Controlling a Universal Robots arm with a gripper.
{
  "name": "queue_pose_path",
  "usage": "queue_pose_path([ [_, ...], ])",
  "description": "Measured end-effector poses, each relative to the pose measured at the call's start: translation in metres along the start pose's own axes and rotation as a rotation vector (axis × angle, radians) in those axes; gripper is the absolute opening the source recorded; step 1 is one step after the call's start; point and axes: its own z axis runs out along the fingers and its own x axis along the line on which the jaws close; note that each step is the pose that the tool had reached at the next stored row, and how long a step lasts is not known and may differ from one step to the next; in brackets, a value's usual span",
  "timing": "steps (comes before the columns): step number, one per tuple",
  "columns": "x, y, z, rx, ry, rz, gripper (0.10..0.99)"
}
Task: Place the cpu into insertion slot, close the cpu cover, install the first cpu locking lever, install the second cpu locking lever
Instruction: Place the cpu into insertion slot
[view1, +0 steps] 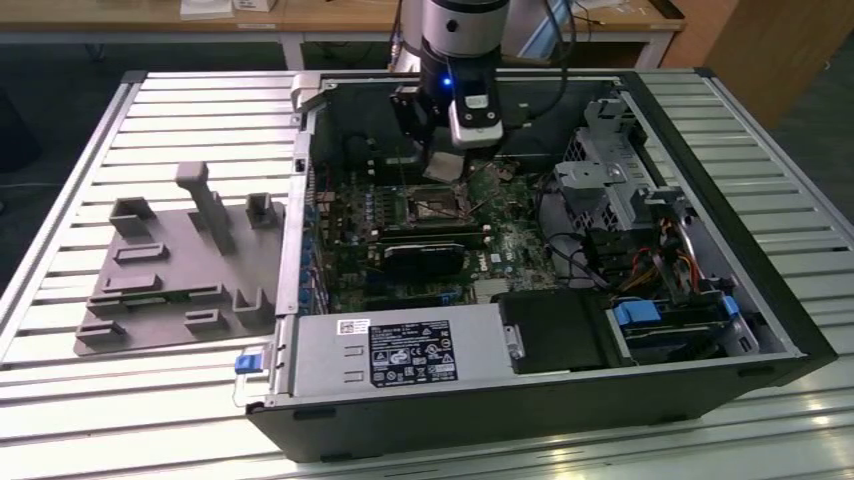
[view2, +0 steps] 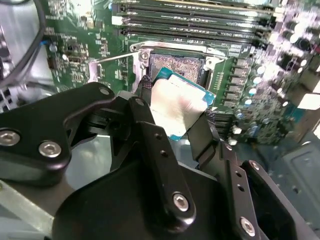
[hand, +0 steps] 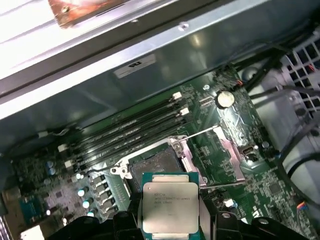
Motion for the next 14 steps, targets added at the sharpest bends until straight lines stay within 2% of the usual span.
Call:
queue_pose_path([
  [14, -0.0001, -0.0002, 0.0026, -0.005, -0.0227, 0.253, 0.537],
])
